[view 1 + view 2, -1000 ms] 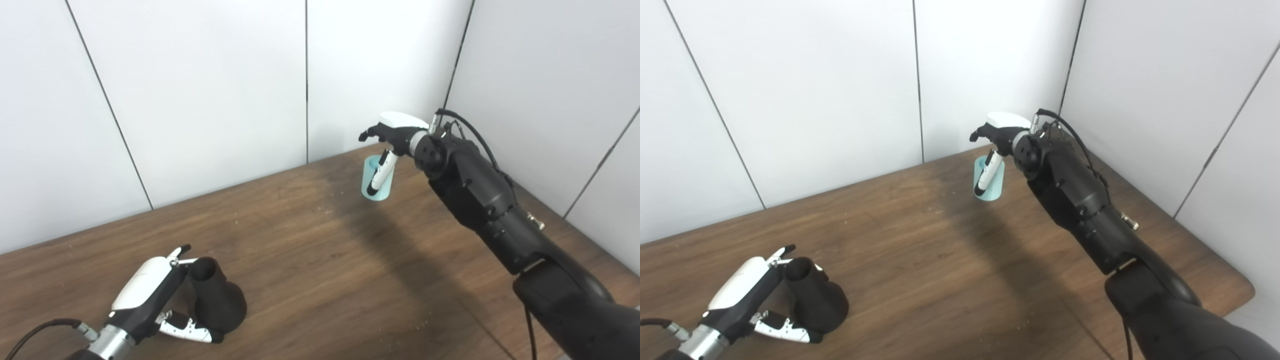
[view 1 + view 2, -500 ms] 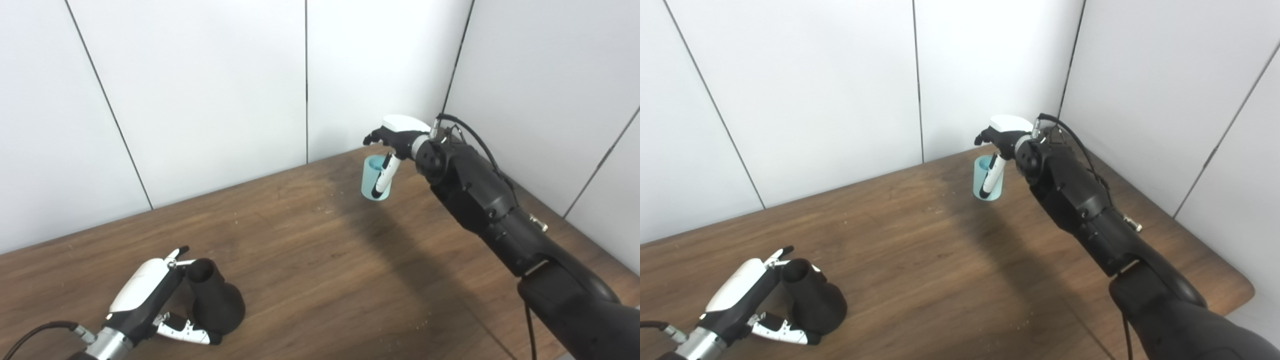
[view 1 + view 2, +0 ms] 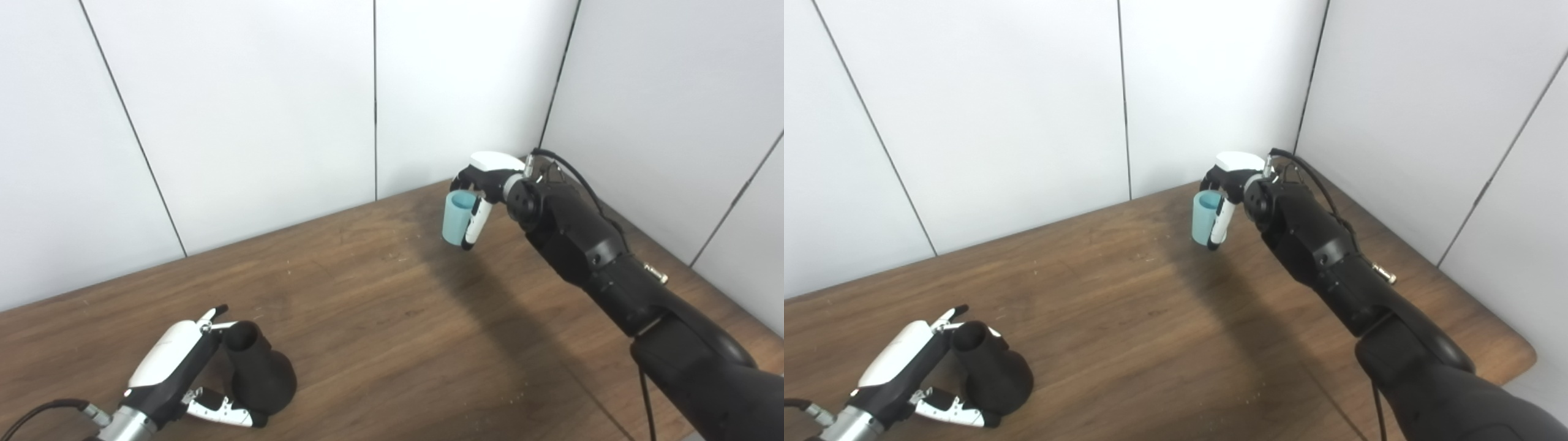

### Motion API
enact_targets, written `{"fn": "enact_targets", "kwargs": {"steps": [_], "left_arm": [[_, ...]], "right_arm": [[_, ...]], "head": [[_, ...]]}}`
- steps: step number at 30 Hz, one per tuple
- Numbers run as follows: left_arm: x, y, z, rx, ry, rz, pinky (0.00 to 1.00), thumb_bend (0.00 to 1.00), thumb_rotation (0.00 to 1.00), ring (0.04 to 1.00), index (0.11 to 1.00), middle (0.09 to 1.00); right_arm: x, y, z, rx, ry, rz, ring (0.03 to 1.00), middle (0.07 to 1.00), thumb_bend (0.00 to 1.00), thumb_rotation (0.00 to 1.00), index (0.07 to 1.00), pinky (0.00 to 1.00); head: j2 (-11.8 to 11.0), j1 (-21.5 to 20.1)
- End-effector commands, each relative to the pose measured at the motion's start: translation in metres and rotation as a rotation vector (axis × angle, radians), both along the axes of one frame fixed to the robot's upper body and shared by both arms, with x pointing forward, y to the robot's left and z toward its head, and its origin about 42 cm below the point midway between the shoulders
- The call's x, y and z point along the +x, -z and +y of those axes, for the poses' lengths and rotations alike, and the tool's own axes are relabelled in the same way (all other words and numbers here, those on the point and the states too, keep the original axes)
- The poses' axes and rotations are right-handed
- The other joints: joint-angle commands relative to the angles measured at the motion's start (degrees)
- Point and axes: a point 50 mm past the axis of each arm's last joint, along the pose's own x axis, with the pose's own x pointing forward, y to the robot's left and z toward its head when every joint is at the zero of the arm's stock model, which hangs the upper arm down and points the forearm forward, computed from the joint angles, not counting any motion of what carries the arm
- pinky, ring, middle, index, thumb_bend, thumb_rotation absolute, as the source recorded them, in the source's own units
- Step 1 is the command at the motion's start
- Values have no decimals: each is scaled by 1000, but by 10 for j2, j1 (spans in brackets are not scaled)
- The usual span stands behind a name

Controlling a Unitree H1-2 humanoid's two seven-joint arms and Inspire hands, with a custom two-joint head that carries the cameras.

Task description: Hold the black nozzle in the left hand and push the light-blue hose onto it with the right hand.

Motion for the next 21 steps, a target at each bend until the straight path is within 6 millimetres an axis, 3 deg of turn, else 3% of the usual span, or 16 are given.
{"fn": "enact_targets", "kwargs": {"steps": [1,10,21], "left_arm": [[-11,32,31,159,-37,118,1000,526,0,599,481,489],[-10,30,32,176,-44,119,1000,526,0,591,485,481],[-10,26,32,182,-47,124,1000,526,0,590,485,481]], "right_arm": [[11,-35,2,-12,-7,-106,828,830,852,87,786,682],[14,-32,10,-26,-29,-129,800,807,849,83,781,670],[13,-27,8,-26,-38,-144,642,710,809,14,732,522]], "head": [[2,0],[4,3],[8,3]]}}
